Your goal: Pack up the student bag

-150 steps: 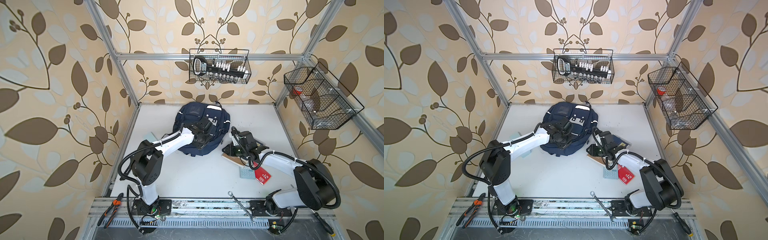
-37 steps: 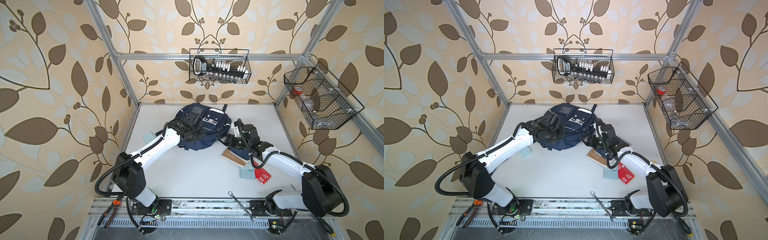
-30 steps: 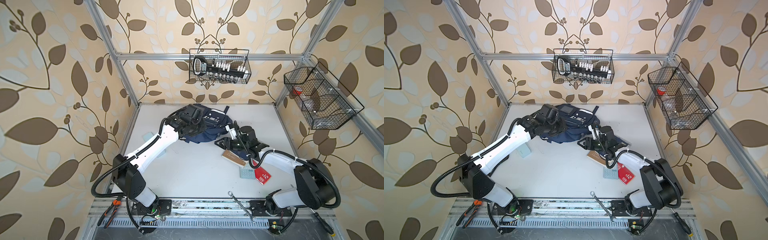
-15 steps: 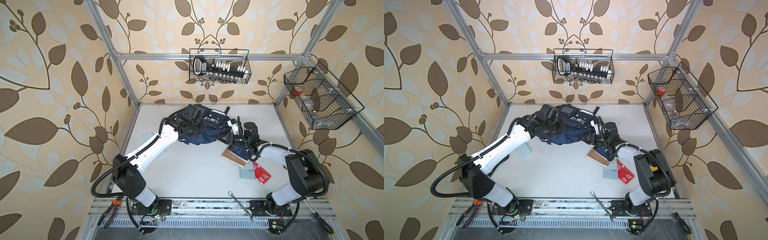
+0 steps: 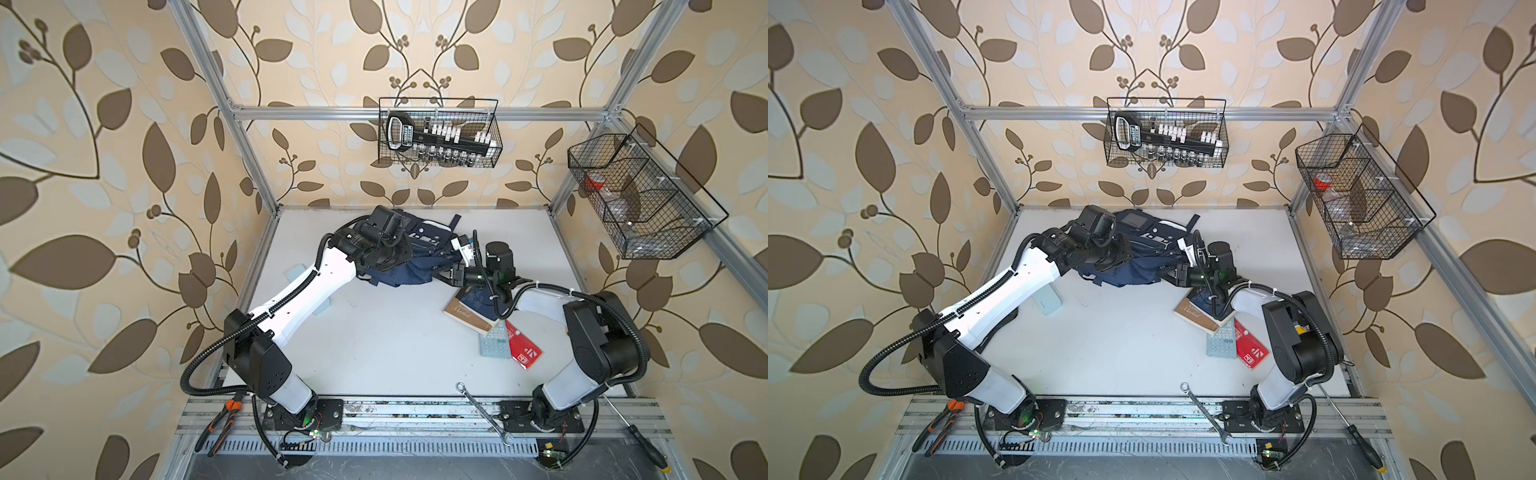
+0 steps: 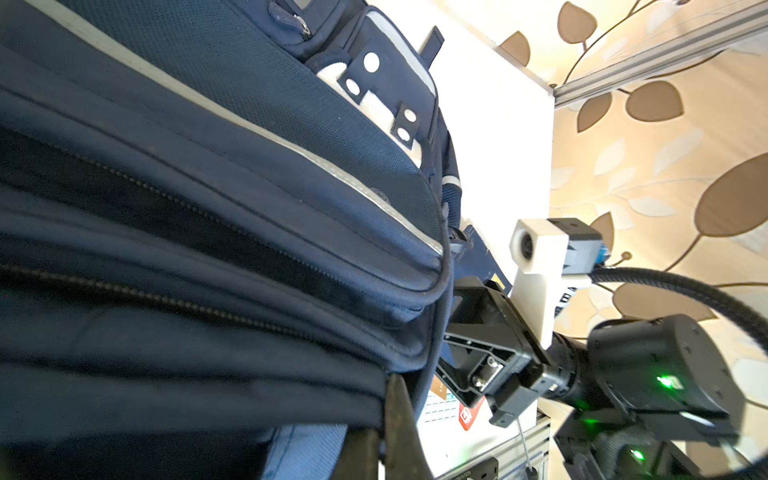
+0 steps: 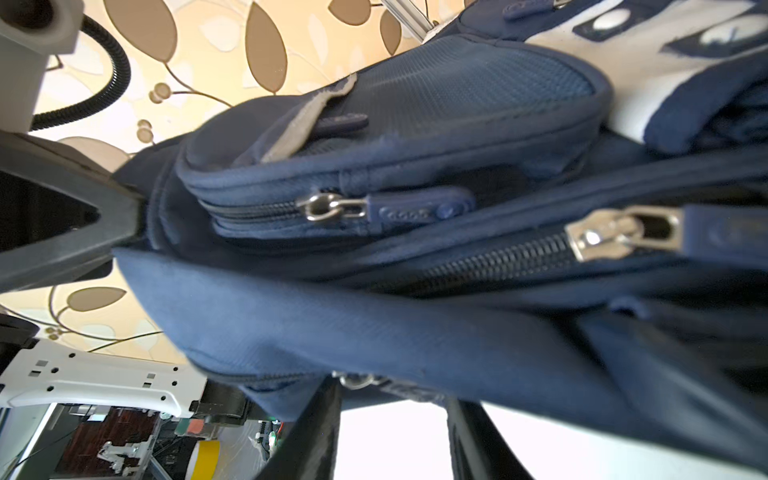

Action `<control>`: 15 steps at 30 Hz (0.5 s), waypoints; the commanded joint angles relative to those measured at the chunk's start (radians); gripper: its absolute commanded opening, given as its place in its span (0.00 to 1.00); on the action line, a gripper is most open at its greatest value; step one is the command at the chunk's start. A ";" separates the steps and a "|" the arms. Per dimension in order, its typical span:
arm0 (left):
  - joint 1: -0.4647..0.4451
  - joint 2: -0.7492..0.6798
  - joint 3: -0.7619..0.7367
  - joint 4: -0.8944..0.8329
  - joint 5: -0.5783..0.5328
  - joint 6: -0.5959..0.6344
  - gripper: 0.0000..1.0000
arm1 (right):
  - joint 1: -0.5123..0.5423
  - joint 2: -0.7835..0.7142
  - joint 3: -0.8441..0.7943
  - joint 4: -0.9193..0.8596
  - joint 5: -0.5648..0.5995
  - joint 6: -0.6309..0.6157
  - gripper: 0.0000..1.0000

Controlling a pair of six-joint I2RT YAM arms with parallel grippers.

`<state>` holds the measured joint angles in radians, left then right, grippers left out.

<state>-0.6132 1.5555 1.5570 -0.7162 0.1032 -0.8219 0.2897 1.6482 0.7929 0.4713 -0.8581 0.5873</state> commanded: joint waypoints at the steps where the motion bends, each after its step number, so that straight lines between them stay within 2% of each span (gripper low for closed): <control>1: 0.001 -0.028 0.087 0.062 0.048 -0.003 0.00 | 0.001 0.033 0.023 0.047 -0.016 -0.001 0.46; 5: 0.001 -0.024 0.105 0.058 0.050 -0.009 0.00 | -0.004 0.063 0.048 0.060 -0.020 0.001 0.55; 7: 0.001 -0.022 0.114 0.054 0.054 -0.011 0.00 | -0.007 0.074 0.057 0.082 -0.028 0.013 0.54; 9: 0.001 -0.016 0.125 0.047 0.055 -0.009 0.00 | -0.007 0.077 0.064 0.101 -0.038 0.021 0.51; 13: 0.002 -0.011 0.124 0.044 0.051 -0.012 0.00 | -0.007 0.080 0.078 0.119 -0.060 0.026 0.36; 15: 0.002 -0.010 0.126 0.044 0.050 -0.014 0.00 | -0.006 0.082 0.077 0.119 -0.068 0.022 0.34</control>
<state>-0.6067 1.5646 1.6199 -0.7376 0.1024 -0.8402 0.2806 1.7130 0.8341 0.5385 -0.8978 0.6174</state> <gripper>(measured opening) 0.047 0.343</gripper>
